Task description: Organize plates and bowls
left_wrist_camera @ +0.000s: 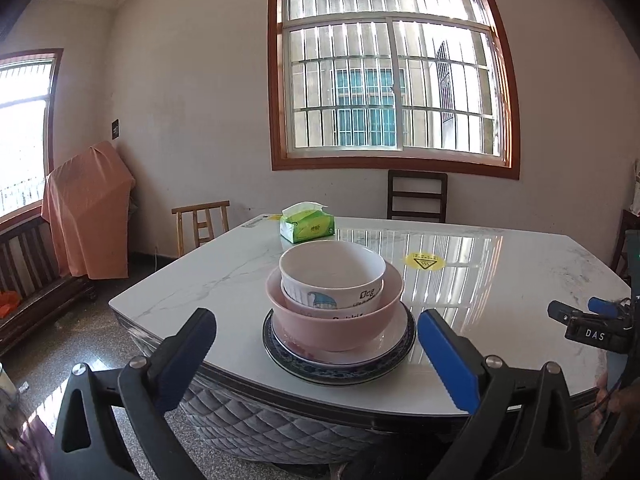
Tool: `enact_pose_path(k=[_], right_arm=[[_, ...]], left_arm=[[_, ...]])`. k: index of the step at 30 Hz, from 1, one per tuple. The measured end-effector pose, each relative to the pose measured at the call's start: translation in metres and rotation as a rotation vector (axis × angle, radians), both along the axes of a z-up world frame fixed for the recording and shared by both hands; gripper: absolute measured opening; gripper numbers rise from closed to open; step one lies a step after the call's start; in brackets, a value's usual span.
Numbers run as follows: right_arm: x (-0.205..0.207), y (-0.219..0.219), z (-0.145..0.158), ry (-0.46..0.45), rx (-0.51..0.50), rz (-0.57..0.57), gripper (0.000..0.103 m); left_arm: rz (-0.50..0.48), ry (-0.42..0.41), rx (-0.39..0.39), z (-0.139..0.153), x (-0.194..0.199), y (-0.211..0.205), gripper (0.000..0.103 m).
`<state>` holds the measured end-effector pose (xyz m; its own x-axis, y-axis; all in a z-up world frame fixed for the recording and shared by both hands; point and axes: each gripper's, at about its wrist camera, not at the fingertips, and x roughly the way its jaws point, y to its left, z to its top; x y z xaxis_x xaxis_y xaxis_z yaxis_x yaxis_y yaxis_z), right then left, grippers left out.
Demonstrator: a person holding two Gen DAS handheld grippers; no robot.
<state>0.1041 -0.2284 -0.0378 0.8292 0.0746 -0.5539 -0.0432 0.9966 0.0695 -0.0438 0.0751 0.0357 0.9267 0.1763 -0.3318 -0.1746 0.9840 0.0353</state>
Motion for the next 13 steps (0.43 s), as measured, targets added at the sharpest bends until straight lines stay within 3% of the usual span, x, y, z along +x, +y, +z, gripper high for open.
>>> enact_pose_path(k=[4,13], right_arm=[[0.051,-0.046,-0.022,0.189,-0.115,-0.079,0.102],[0.125,-0.118,-0.053,0.379,-0.122,-0.156,0.102]], left_arm=[[0.008,0.052,-0.016,-0.007,0.012,0.003,0.103],[0.035,0.201,-0.063,-0.03,0.044,0.011,0.103]])
